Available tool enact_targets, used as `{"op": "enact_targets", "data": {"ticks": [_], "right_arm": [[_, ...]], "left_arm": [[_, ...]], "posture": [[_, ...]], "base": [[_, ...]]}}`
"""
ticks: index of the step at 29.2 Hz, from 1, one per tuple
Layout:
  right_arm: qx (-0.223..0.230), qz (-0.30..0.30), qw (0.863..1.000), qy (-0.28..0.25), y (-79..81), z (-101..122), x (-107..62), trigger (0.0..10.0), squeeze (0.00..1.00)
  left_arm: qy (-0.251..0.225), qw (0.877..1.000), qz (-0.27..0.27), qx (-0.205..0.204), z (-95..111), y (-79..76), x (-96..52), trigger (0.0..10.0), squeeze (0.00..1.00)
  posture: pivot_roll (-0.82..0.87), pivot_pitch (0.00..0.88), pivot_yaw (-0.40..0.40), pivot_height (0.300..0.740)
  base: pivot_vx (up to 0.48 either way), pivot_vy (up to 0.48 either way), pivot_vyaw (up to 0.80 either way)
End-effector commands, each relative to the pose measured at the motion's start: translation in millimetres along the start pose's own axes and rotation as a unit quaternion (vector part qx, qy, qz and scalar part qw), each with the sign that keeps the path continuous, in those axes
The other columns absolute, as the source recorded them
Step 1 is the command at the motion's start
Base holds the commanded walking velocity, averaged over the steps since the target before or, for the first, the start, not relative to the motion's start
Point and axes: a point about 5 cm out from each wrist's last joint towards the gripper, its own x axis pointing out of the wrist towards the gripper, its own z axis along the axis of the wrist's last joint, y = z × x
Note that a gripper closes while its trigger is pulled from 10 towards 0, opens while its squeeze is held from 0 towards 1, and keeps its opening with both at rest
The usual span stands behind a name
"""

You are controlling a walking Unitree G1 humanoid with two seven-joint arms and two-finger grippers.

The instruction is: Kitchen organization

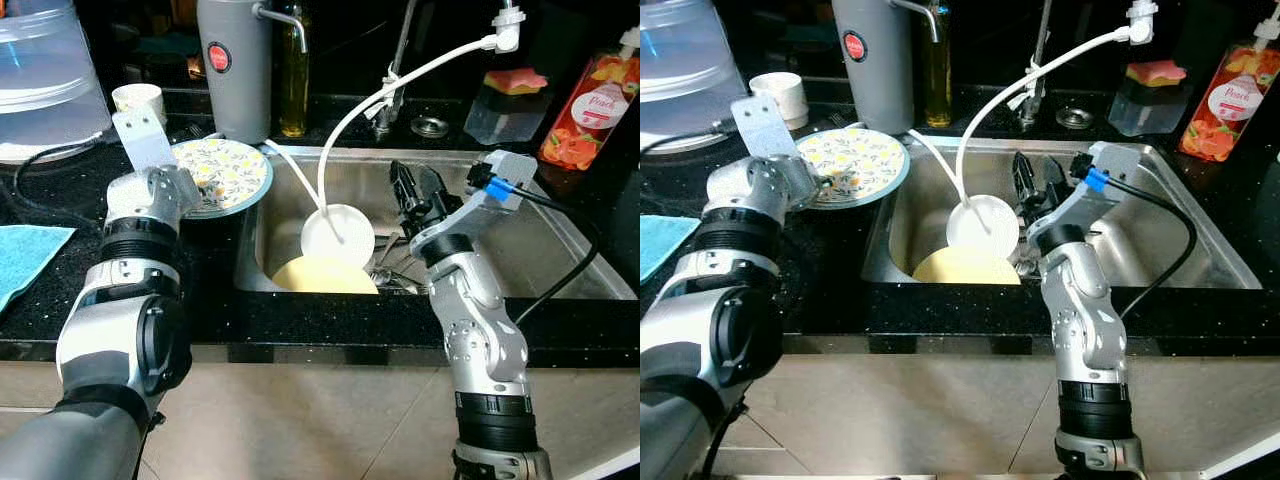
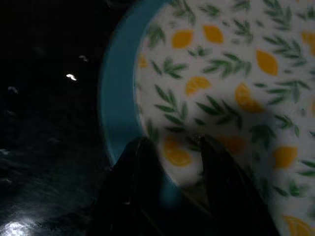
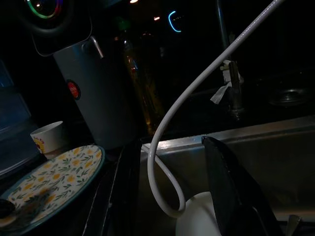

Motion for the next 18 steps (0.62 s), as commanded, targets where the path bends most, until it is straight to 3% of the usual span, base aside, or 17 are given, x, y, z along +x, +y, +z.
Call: {"op": "enact_targets", "data": {"ticks": [1, 6, 12, 18], "right_arm": [[0.001, -0.005, 1.0, -0.004, -2.2, 1, -1.1, 10.0, 0.0], [0.0, -0.004, 1.0, -0.004, -2.6, 2, -1.0, 10.0, 0.0], [0.0, -0.002, 1.0, -0.002, -2.1, 2, -0.9, 10.0, 0.0], [0.0, -0.002, 1.0, -0.001, -2.2, 2, -1.1, 10.0, 0.0]], "left_arm": [[0.027, 0.999, -0.009, -0.014, -5, -4.1, 0.2, 10.0, 0.0], [0.085, 0.995, -0.023, -0.048, -12, -3.8, 2.5, 10.0, 0.0], [0.081, 0.992, -0.082, -0.049, -4, -15.7, -2.2, 10.0, 0.0], [0.074, 0.993, -0.079, -0.042, -3, -15.8, -1.4, 10.0, 0.0]], "posture": [[0.35, 0.0, 0.011, 0.74], [0.35, 0.0, 0.004, 0.74], [0.35, 0.0, -0.001, 0.74], [0.35, 0.0, -0.001, 0.74]], "base": [[0.0, 0.0, 0.0], [0.0, 0.0, 0.0], [0.0, 0.0, 0.0], [0.0, 0.0, 0.0]]}}
